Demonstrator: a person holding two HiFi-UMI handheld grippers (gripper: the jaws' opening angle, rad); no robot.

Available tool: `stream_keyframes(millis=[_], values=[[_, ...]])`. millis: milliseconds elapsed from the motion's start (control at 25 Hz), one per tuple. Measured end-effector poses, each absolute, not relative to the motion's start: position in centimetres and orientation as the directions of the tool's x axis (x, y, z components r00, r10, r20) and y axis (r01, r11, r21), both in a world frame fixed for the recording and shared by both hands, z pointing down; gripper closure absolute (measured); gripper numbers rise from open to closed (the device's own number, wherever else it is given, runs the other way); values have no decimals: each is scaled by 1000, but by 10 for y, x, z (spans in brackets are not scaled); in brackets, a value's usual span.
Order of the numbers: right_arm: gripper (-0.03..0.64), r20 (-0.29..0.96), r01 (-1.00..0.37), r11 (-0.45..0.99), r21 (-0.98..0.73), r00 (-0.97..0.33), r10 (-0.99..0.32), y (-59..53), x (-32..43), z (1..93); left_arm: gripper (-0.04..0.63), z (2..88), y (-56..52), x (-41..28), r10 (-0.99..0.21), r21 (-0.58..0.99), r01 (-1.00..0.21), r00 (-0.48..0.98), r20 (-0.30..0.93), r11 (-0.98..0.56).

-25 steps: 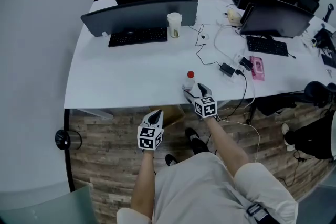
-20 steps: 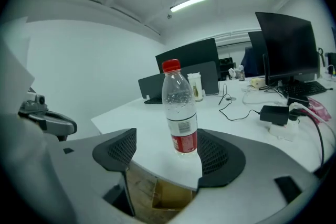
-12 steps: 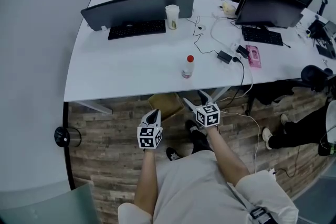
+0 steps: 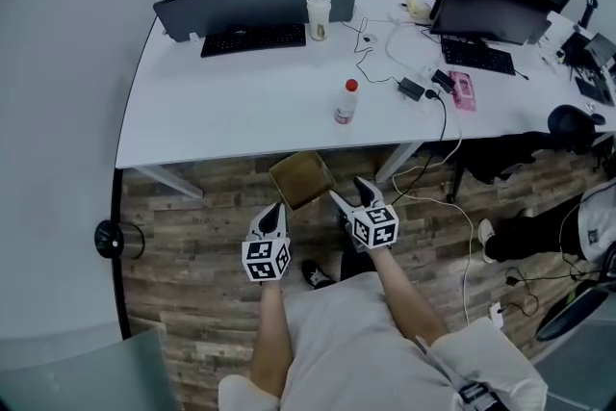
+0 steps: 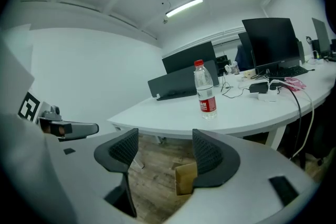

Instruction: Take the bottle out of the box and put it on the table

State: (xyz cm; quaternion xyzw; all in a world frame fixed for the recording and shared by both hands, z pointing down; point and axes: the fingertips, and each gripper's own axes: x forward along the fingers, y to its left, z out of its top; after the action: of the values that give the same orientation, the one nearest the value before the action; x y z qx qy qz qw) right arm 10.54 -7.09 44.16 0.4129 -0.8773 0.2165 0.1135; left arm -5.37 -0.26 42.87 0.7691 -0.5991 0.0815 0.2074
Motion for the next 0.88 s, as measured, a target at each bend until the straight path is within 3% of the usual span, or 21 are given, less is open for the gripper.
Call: stream_keyframes(millis=[400, 880], values=[[278, 351, -757, 593, -276, -653, -671, -39, 91, 435, 580, 430, 20, -41, -867, 118, -953, 304, 394, -280], [297, 325, -759, 587, -281, -651, -686, -41, 92, 428, 581, 425, 14, -36, -869, 130, -947, 321, 376, -293]])
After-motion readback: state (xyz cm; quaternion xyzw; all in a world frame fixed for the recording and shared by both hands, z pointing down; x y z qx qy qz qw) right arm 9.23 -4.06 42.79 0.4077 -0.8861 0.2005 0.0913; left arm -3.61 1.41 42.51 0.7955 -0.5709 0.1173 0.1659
